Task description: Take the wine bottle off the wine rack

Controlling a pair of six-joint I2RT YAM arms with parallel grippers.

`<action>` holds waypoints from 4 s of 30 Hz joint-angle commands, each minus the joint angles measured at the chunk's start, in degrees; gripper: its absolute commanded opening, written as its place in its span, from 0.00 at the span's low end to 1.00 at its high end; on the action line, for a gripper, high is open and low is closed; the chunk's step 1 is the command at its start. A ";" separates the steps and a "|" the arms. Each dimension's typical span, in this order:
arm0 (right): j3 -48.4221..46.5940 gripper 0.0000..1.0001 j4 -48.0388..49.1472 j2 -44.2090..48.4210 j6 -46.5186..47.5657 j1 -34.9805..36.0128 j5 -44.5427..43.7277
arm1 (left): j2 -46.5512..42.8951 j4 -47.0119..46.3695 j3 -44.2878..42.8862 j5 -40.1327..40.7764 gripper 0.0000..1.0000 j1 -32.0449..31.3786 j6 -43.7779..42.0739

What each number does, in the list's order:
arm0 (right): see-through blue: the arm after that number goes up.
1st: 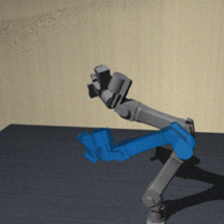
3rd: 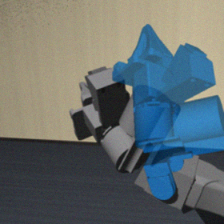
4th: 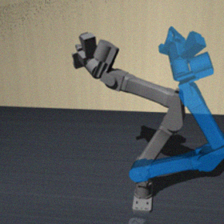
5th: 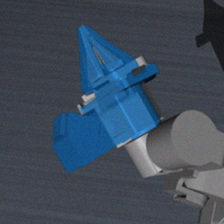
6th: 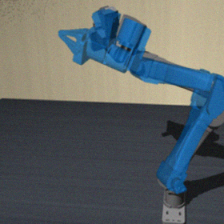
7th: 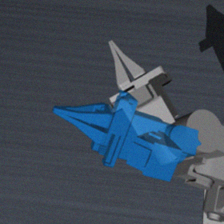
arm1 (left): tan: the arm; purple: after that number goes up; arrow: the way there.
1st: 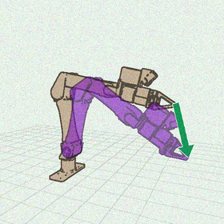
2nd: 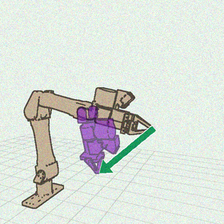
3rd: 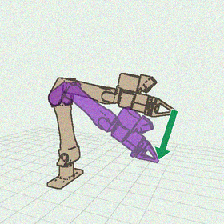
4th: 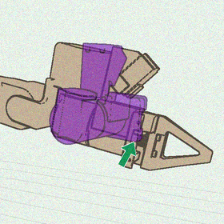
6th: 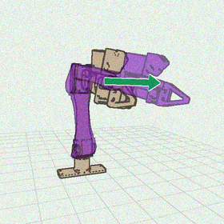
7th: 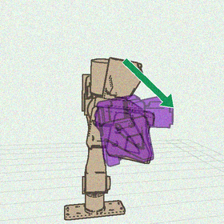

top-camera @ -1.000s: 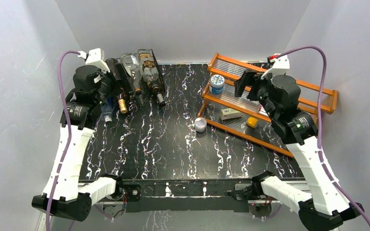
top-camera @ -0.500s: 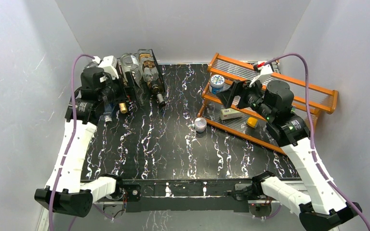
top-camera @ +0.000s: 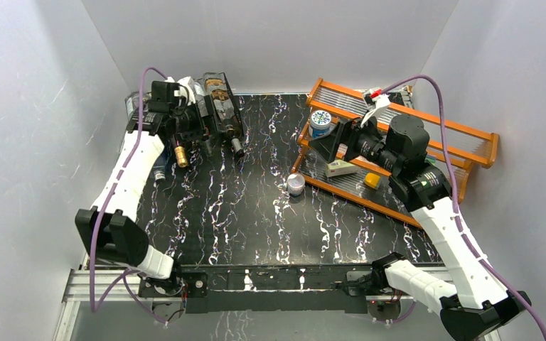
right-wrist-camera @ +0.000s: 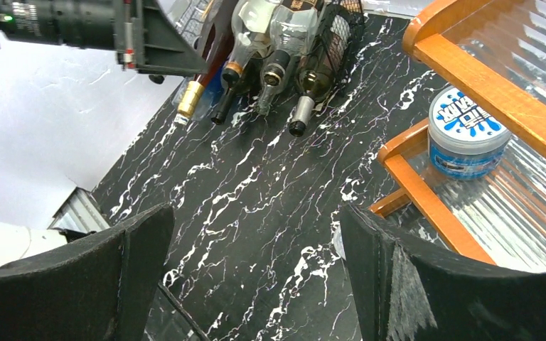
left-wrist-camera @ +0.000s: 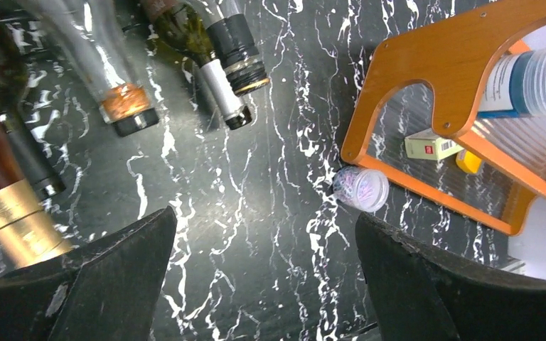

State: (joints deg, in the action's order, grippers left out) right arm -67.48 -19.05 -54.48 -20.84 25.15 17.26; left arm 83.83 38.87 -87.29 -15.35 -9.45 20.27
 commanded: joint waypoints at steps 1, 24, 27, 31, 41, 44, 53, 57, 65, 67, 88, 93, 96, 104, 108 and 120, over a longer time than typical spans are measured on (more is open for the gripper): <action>0.01 0.98 4.02 0.62 -0.46 -0.24 2.23 | 2.22 -5.02 -1.64 -2.85 0.98 -2.36 4.76; 3.91 0.98 1.82 5.00 2.14 -0.23 -2.05 | 24.17 -6.58 -13.82 23.47 0.84 -9.87 4.60; 3.77 0.98 1.59 4.89 2.19 -0.19 -2.03 | 26.43 -6.96 -15.49 23.84 0.79 -9.82 5.34; 4.25 0.98 0.51 5.70 2.88 -0.24 -3.51 | 29.47 -7.78 -16.68 24.07 0.65 -9.81 5.48; 4.20 0.98 0.05 6.17 3.17 -0.24 -4.48 | 31.47 -9.03 -17.84 24.80 0.48 -9.69 4.86; 4.08 0.98 0.07 6.40 3.24 -0.19 -4.90 | 30.87 -9.15 -17.48 24.86 0.40 -9.58 5.53; 3.59 0.98 -0.46 6.24 3.22 -0.19 -5.00 | 23.55 -16.28 -9.34 19.29 0.25 -7.39 9.39; 3.52 0.98 -0.41 6.08 3.25 -0.23 -4.78 | 21.49 -18.31 -7.33 14.74 0.19 -5.69 11.43; 4.08 0.98 -0.30 6.05 3.22 -0.21 -4.95 | 17.86 -21.30 -5.34 7.69 0.01 -4.12 13.53; 4.40 0.98 -0.29 6.12 3.13 -0.19 -4.95 | 16.65 -22.54 -4.34 5.68 0.00 -3.43 14.79; 5.70 0.98 0.85 5.40 2.23 -0.25 -4.03 | 4.73 -31.57 3.76 -3.77 0.00 0.65 21.49; 5.94 0.98 1.07 5.35 2.18 -0.21 -3.98 | 3.47 -32.89 4.14 -5.20 0.00 1.10 23.60; 6.17 0.98 1.26 5.22 2.05 -0.19 -3.90 | 2.79 -33.23 4.22 -5.43 0.00 1.28 23.89; 6.65 0.98 1.84 4.78 1.77 -0.23 -3.52 | 0.56 -38.28 8.70 -9.92 0.00 3.17 28.83; 6.66 0.98 2.08 4.43 1.63 -0.20 -3.24 | -1.32 -42.23 11.47 -11.02 0.00 3.70 30.86; 7.28 0.98 2.62 3.86 1.16 -0.24 -2.54 | -5.17 -47.69 14.62 -13.97 0.00 5.32 35.01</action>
State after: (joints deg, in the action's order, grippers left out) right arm -60.10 -20.34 -50.65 -19.38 25.12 13.78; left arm 84.51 4.10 -70.72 -22.33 -4.19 54.04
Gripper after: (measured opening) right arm 0.981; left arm 0.326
